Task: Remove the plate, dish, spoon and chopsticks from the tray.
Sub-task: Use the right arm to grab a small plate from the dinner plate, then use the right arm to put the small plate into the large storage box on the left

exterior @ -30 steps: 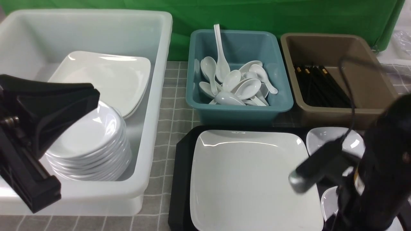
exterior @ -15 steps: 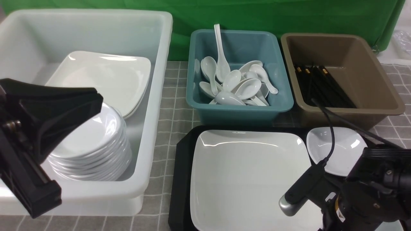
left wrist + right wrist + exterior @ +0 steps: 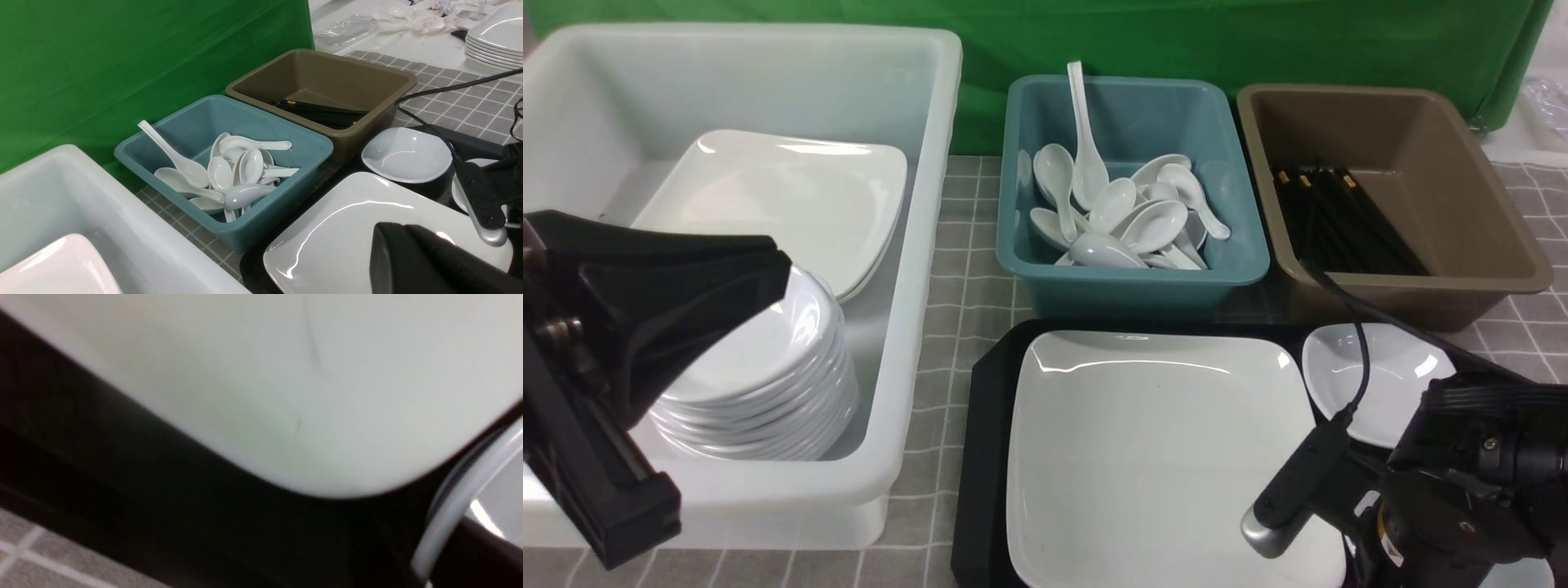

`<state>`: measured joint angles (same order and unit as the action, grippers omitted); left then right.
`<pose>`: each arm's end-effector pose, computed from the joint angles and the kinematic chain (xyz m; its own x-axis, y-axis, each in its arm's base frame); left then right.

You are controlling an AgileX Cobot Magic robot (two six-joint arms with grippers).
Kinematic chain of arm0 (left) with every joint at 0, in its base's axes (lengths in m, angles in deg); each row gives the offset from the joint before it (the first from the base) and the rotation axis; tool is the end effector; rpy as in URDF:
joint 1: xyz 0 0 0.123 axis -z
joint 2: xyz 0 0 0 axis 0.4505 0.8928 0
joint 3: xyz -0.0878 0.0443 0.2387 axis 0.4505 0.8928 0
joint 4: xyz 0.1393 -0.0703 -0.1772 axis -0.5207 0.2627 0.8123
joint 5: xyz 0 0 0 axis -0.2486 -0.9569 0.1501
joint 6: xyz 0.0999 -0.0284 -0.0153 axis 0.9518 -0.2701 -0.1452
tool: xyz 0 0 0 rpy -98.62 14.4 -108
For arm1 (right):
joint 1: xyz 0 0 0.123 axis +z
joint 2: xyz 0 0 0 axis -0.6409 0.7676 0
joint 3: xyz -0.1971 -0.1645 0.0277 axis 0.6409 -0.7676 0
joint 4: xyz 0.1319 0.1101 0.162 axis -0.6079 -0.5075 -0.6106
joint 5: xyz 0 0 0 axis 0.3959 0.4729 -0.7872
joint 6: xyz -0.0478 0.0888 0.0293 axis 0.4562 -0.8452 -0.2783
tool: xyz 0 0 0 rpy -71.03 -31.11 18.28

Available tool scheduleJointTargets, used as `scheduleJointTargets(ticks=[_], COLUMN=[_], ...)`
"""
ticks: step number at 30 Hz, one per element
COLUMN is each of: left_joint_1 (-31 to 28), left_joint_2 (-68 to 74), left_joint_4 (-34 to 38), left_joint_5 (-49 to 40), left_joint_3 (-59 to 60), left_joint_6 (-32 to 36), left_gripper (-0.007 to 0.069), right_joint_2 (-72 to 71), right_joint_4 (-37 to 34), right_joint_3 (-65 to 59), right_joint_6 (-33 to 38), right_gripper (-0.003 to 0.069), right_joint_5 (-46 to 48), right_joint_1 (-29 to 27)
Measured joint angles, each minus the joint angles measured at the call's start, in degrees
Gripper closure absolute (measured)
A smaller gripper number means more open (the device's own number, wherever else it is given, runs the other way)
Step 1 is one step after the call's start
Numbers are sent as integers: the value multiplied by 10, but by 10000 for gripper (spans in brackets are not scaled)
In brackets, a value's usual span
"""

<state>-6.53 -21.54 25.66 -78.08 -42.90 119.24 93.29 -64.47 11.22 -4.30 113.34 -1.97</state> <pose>0.1225 -0.0830 0.3482 -0.0500 0.3003 -0.9525 0.6735 0.7144 0.1899 0.2001 0.1263 0.1279 -0.6994 -0.7123 -0.0580 -0.6849 0.6913 -0.2302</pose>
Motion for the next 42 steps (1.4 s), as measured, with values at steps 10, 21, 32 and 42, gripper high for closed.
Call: scheduleJointTargets(ticks=[10,21,32,42], left_joint_1=[0,0,0,0], left_joint_2=[0,-144,-297,-299], left_joint_4=[-2,-369,-519,-504], left_joint_5=[-1,-96,-221,-223], left_joint_3=[0,-6,-7,-7], left_joint_6=[-2,-409,-557,-553], left_gripper=[616,616,616,616], right_joint_2=[-114,-56,248,381], right_joint_4=[-21,-20,-29,-42], right_joint_3=[91,468,769,871], right_joint_6=[-49,82,265,289], right_gripper=[598,598,598,587], right_joint_5=[162,77,32,37], right_joint_1=[58,217,264,264])
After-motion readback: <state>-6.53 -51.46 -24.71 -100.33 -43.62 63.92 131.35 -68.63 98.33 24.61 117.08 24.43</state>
